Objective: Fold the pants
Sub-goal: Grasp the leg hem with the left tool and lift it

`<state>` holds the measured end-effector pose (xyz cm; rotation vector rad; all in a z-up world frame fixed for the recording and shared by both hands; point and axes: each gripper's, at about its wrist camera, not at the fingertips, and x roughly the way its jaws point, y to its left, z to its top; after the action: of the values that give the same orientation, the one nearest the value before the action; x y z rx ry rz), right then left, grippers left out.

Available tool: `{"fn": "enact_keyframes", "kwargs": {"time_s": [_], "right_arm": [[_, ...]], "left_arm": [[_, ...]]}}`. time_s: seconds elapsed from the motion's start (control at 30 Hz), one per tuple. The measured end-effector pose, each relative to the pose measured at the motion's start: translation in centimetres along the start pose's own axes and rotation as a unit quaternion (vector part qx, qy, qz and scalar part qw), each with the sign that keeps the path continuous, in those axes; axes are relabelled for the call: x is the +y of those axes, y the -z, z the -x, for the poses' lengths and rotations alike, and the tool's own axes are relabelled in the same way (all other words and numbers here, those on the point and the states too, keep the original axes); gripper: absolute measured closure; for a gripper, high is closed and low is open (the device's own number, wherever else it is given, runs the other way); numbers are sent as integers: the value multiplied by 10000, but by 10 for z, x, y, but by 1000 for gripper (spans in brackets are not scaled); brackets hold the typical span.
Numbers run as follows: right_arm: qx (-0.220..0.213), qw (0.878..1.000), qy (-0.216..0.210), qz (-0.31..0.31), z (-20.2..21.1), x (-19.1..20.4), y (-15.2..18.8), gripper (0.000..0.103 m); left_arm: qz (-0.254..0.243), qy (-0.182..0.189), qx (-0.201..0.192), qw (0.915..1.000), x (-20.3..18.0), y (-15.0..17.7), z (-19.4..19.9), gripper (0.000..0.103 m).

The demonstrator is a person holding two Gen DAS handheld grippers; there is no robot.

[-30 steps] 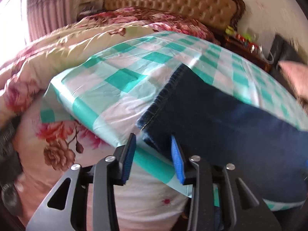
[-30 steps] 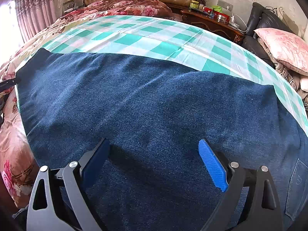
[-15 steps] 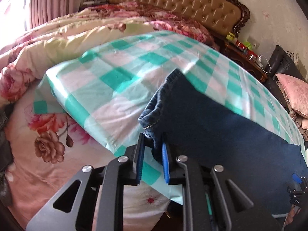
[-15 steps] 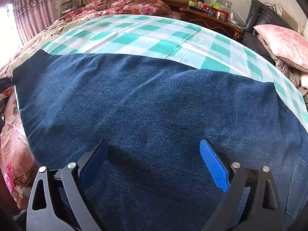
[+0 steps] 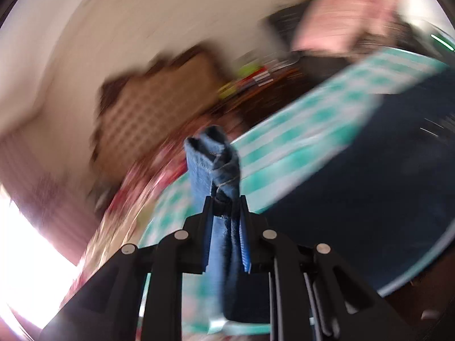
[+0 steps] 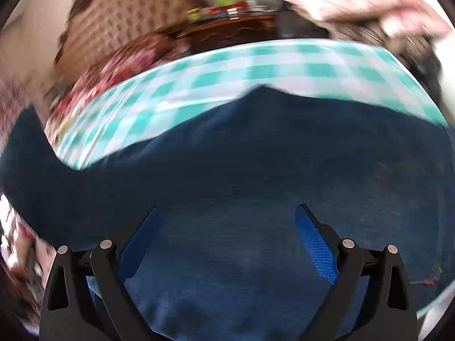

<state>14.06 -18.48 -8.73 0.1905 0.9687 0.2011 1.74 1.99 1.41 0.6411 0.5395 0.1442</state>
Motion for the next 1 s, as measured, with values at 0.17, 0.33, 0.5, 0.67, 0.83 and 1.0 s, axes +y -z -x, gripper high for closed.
{"fn": "enact_keyframes", "kwargs": {"time_s": [0.17, 0.33, 0.5, 0.67, 0.83, 1.0], "right_arm": [[6, 9981, 176, -597, 13, -57, 9, 11], [102, 9966, 22, -813, 14, -81, 19, 11], [242, 9955, -440, -807, 10, -71, 13, 11], [692, 9895, -1020, -754, -2, -47, 3, 11], [1370, 9683, -1903, -865, -21, -22, -14, 11], [1992, 9450, -2259, -1277, -51, -5, -21, 11]], "left_arm": [[-1209, 961, -319, 9875, -159, 1, 17, 79], [-1314, 609, -292, 9890, -181, 11, 16, 51], [-977, 887, -43, 9912, -163, 7, 2, 50], [-921, 1233, -53, 9881, -165, 13, -1, 91], [-286, 1296, -213, 9909, -139, 3, 0, 92], [59, 1397, -251, 9899, -126, -3, 2, 92]]}}
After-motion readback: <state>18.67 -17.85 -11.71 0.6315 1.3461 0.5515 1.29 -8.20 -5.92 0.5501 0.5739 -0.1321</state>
